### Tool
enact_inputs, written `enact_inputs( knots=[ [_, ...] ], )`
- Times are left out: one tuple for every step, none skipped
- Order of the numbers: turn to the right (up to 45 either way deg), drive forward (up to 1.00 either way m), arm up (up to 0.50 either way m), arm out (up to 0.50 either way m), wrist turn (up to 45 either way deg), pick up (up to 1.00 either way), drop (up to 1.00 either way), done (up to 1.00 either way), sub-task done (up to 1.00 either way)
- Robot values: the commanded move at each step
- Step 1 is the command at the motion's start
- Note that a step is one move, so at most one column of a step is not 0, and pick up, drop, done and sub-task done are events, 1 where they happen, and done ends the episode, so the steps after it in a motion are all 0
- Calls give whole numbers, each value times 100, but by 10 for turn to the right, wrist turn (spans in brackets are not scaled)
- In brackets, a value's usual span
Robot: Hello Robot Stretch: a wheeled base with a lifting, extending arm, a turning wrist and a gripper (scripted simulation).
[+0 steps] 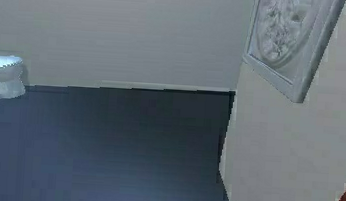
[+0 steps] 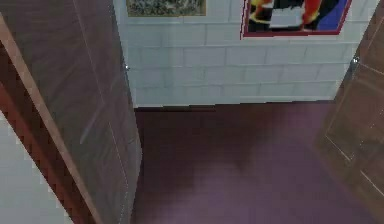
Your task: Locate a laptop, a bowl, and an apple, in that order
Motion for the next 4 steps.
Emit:
enact_inputs(
  knots=[
    [0,100,0,0,0,0,0,0,0],
    [0,75,0,0,0,0,0,0,0],
    [270,0,0,0,0,0,0,0,0],
    [30,0,0,0,0,0,0,0,0]
  ],
)
